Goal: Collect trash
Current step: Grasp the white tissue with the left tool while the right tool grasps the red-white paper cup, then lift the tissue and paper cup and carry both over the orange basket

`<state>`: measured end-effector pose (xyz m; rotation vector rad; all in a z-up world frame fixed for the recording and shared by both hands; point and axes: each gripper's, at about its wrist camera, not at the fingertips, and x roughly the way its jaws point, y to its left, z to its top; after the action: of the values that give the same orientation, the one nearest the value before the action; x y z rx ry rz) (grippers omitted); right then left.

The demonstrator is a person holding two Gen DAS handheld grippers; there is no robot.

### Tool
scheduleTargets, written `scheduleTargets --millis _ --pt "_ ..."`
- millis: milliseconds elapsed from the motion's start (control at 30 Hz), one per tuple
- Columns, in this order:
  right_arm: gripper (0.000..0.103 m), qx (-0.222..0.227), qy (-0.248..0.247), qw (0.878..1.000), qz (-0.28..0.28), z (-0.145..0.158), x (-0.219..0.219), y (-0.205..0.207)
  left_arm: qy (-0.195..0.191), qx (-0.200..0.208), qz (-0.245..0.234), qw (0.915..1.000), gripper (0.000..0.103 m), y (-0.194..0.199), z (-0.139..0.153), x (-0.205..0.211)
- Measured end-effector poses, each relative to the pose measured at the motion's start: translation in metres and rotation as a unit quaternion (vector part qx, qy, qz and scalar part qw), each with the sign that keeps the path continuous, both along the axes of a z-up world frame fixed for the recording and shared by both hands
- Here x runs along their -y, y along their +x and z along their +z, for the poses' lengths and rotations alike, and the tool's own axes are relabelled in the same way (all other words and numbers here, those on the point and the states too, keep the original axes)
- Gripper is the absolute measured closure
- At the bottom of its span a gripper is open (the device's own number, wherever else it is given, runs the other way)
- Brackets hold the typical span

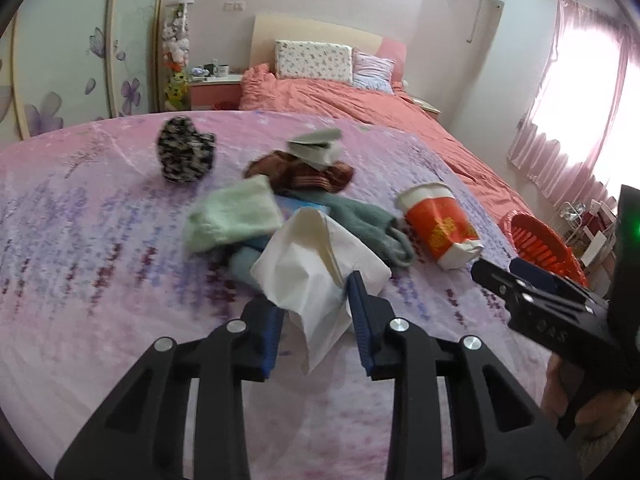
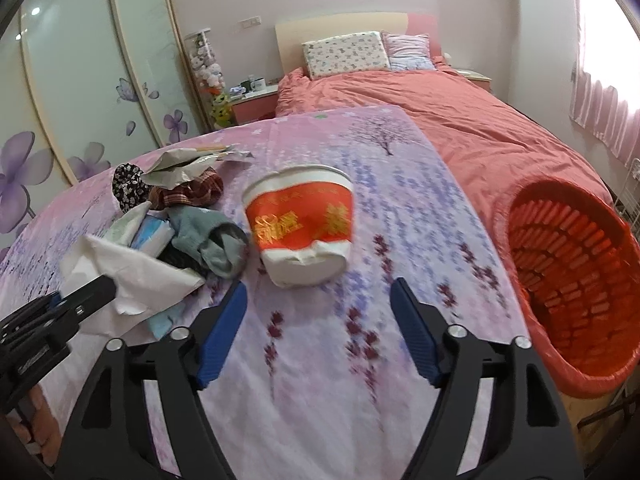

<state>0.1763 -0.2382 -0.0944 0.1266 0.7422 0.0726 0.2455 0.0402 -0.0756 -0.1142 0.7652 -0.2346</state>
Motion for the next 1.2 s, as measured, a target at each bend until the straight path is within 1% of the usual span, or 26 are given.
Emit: scheduleTargets --millis 67,167,267,367,467,567,633,767,833,933,1067,1133,1200 --pt "0.021 -0.006 -0.003 1.0 -0.002 -0.003 -0.006 0.01 -0.003 0.002 0.009 1.0 0.071 -0.001 0.001 -0.012" --pt "0.02 -0.015 -0.019 1.0 -0.007 -0.006 -0.016 0.023 -0.006 0.004 0.024 0.9997 0.071 -0.001 0.003 -0.032" --pt "0.02 -0.014 -0.038 0.999 -0.012 -0.008 -0.022 0.031 -0.01 0.008 0.038 0.9992 0.07 -0.001 0.005 -0.05" --pt "0.02 -0.018 -0.039 0.999 -0.016 -0.008 -0.022 0.038 -0.014 0.013 0.055 0.9983 0.07 0.0 0.006 -0.067" --pt "0.032 -0.019 -0.039 0.999 -0.015 -0.007 -0.021 0.042 -0.023 0.012 0.078 0.9966 0.07 0.002 0.007 -0.085" --pt "0.033 -0.018 -0.035 0.999 -0.017 -0.006 -0.019 0.04 -0.026 0.01 0.106 0.994 0.07 0.004 0.005 -0.103" --pt "0.033 -0.018 -0.032 0.999 -0.019 -0.006 -0.016 0.035 -0.029 0.008 0.133 0.9907 0.07 0.006 0.004 -0.117" --pt "0.033 -0.021 -0.033 0.999 -0.028 -0.006 -0.013 0.026 -0.029 -0.001 0.169 0.9851 0.069 0.014 -0.003 -0.135" --pt "0.033 -0.021 -0.035 0.999 -0.029 -0.006 -0.014 0.026 -0.026 -0.008 0.175 0.9843 0.068 0.021 -0.006 -0.136" --pt "0.033 -0.022 -0.038 0.999 -0.031 -0.006 -0.016 0.028 -0.016 -0.007 0.176 0.9843 0.063 0.026 -0.008 -0.132" --pt "0.033 -0.022 -0.034 0.999 -0.032 -0.007 -0.016 0.03 -0.006 -0.013 0.163 0.9864 0.058 0.03 -0.013 -0.124" --pt "0.033 -0.022 -0.036 0.999 -0.032 -0.007 -0.016 0.029 0.007 -0.024 0.154 0.9878 0.056 0.035 -0.018 -0.118" --pt "0.033 -0.022 -0.035 0.999 -0.032 -0.007 -0.016 0.029 0.008 -0.032 0.149 0.9884 0.056 0.039 -0.021 -0.116"
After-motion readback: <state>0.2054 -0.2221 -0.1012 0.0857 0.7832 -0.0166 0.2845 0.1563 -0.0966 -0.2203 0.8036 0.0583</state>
